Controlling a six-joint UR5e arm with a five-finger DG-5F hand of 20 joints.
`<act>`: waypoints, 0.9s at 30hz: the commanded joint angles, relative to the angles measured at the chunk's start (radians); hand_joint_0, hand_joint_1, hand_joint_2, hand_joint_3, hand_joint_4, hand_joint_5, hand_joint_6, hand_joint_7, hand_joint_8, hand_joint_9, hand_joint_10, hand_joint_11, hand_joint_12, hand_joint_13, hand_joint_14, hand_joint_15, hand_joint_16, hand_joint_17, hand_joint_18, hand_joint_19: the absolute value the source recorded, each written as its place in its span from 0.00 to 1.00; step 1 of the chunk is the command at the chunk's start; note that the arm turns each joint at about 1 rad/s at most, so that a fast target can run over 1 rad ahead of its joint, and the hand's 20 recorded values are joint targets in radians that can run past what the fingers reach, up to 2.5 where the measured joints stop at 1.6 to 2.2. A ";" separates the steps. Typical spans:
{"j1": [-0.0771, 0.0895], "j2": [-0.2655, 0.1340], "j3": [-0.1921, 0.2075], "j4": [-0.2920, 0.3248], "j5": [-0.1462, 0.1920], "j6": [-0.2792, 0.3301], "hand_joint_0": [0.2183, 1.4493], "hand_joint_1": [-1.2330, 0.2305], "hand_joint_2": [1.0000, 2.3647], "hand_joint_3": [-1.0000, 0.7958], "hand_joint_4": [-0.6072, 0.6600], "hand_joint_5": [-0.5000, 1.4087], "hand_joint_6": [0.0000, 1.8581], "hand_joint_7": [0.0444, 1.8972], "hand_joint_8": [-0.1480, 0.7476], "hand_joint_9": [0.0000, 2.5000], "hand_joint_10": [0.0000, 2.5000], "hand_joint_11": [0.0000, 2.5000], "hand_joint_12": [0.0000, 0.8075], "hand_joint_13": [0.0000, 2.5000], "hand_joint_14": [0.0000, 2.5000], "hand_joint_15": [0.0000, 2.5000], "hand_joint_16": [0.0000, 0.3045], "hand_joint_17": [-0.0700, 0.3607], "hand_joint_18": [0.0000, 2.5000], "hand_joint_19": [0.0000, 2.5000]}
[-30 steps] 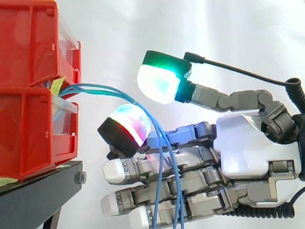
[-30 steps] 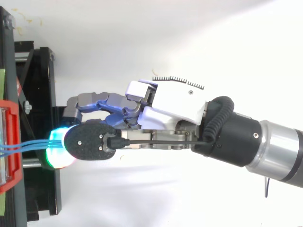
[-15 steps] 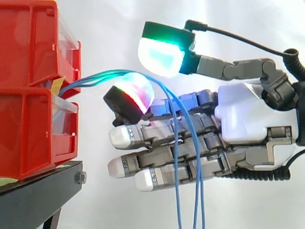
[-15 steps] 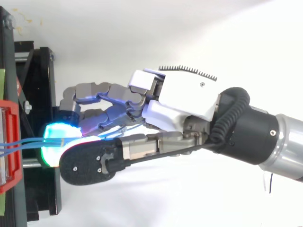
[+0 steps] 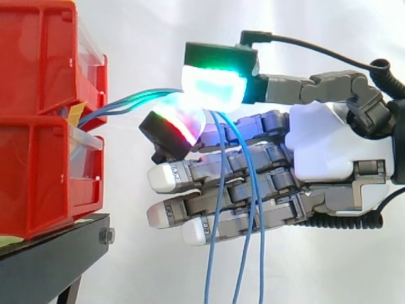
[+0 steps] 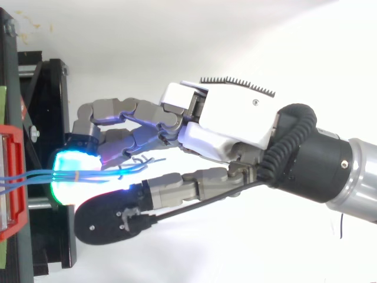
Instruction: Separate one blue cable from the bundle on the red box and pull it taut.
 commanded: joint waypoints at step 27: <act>0.000 0.000 0.000 -0.001 -0.003 -0.023 0.42 0.30 0.01 0.50 0.63 0.22 0.27 0.67 0.50 0.30 0.00 0.13 0.42 0.16 0.00 0.06 0.16 0.41 0.16 0.15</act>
